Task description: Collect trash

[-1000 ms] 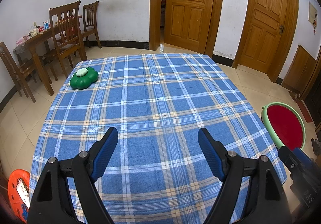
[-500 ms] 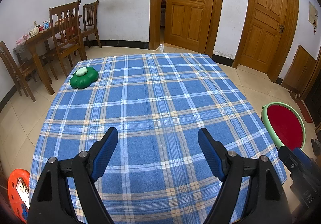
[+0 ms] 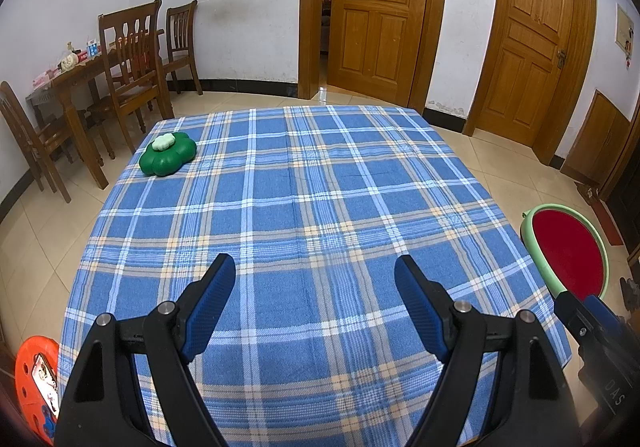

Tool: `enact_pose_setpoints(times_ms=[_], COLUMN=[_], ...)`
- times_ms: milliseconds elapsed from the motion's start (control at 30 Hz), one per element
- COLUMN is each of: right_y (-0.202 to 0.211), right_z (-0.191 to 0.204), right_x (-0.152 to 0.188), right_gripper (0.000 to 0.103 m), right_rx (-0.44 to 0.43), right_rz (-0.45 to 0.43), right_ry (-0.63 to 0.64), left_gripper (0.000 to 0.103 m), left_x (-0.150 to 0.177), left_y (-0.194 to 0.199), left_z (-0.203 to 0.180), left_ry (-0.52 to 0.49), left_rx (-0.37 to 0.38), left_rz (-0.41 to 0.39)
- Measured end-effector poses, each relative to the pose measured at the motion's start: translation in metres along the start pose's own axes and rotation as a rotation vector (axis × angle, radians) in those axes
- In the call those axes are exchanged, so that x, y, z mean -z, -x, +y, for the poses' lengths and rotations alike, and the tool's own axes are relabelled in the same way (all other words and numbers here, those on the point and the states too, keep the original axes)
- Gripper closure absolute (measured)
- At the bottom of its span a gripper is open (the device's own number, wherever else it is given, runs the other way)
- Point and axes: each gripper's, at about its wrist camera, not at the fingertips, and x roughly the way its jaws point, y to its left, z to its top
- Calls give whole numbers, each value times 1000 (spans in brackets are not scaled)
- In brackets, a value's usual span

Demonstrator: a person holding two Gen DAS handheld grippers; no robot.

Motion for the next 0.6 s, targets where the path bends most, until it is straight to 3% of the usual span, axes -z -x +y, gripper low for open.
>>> enact_pose_setpoints(times_ms=[600], right_y=[0], right_z=[0], right_x=[1], right_gripper=[27], right_rx=[0], right_rz=[2], right_ry=[-1], left_gripper=[22], left_x=[3], left_y=[0], left_z=[-1], left_ry=[1], left_rx=[-1], left_rz=[5])
